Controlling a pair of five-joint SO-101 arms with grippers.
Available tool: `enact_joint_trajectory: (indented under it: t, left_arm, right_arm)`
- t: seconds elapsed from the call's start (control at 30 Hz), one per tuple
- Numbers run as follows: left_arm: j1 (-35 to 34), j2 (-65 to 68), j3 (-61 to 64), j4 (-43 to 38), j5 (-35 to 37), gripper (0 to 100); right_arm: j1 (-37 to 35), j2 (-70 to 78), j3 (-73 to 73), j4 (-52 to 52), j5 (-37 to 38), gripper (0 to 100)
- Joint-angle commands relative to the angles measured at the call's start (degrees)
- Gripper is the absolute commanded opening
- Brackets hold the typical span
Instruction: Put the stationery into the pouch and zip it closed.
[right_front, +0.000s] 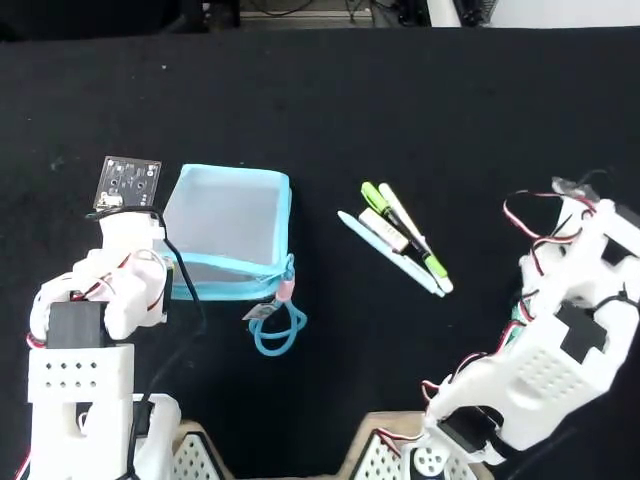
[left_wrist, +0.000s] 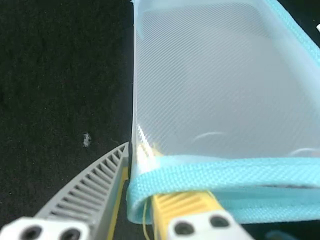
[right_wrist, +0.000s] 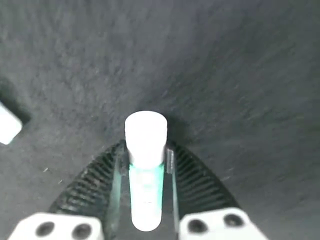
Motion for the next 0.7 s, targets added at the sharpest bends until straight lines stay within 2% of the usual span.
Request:
enact_joint_trajectory:
  t: [0.0, 0.2, 0.43, 0.67]
  left_arm:
    - [-0.8, -0.2, 0.2, -0.3, 0.6, 3]
    - [-0.8, -0.2, 0.2, -0.3, 0.6, 3]
    - [-0.9, -0.2, 0.2, -0.3, 0.6, 3]
    - [-0.9, -0.2, 0.2, -0.3, 0.6, 3]
  right_arm:
    - [0.9, -1.5, -4.6, -4.9, 2.2, 1.5]
    - [-1.7, 1.2, -5.0, -0.1, 2.8, 16.2]
    - [-5.0, 1.7, -8.3, 0.1, -0.3, 14.5]
    - [-5.4, 1.8, -8.5, 0.0, -0.2, 14.5]
